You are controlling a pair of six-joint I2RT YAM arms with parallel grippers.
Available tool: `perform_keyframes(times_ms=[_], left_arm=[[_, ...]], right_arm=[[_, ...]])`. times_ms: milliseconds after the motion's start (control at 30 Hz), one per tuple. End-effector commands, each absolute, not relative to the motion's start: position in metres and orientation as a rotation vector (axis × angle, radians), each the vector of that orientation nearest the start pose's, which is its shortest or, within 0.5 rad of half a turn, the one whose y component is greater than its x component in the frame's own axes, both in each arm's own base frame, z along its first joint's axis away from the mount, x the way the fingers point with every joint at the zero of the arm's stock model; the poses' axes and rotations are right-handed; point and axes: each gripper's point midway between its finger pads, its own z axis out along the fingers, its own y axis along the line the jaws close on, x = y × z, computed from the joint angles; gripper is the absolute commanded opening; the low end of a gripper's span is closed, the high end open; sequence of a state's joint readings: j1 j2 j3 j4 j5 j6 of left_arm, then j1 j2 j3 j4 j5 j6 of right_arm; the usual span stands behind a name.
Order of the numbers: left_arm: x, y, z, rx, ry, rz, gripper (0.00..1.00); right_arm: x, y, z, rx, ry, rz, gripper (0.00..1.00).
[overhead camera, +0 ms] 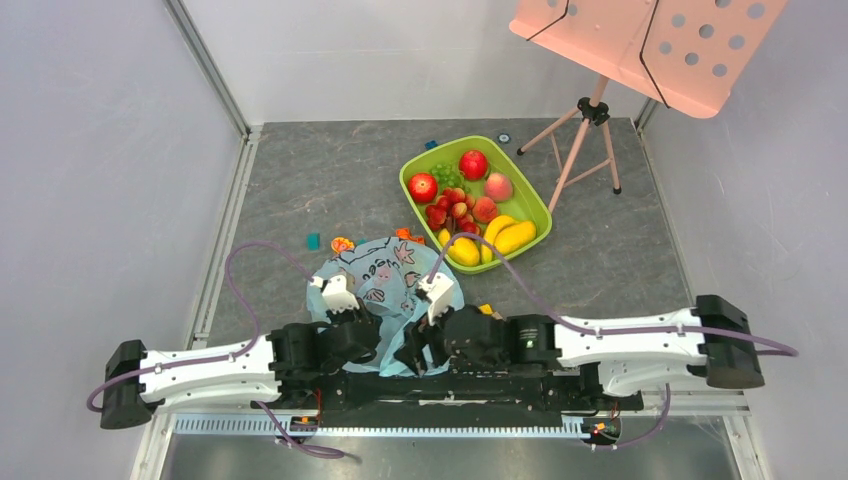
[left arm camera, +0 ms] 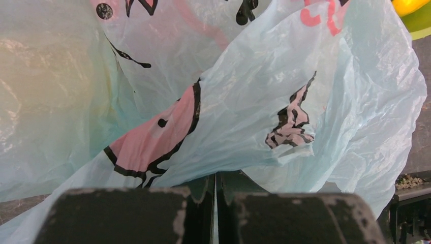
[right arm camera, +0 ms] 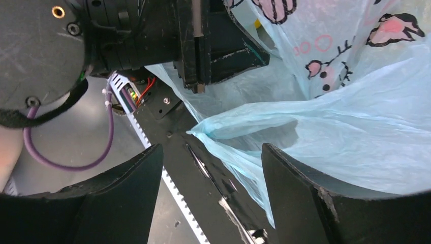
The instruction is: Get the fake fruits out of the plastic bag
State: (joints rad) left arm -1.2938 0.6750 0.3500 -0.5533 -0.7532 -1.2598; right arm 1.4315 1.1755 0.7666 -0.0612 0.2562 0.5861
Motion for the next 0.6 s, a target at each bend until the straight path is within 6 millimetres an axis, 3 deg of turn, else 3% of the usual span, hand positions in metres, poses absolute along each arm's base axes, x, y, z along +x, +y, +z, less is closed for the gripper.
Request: perform_keyframes(times_ms=[0,100,267,367,500,567], left_arm=[[0.147,-0.166,0.078,-0.311,2.159,-0.508,0.02],[0.147,-0.166,0.079,-0.309,2.159,-0.511,0.02],[0.146,-0.165,0.079,-0.308,2.157,-0.512,0.02],[0.146,-0.164,0.079,-0.308,2.158,-0.515,0.02],[0.145,-0.164,0.078,-0.309,2.161,-0.526,0.02],[0.145,-0.164,0.078,-0.312,2.158,-0.525,0.02]], right_arm=[[0.090,0.385,0.187,-0.543,2.032,0.859,0.74],[0.089,0.380,0.173,-0.514,2.084,0.790,0.75],[0.081,0.371,0.168,-0.462,2.086,0.778,0.78],[0.074,0.369,0.175,-0.780,1.929,0.702,0.77],[0.066,0.348,0.163,-1.269,1.531,0.584,0.80],[0.065,0.340,0.164,-1.381,1.351,0.553,0.84]])
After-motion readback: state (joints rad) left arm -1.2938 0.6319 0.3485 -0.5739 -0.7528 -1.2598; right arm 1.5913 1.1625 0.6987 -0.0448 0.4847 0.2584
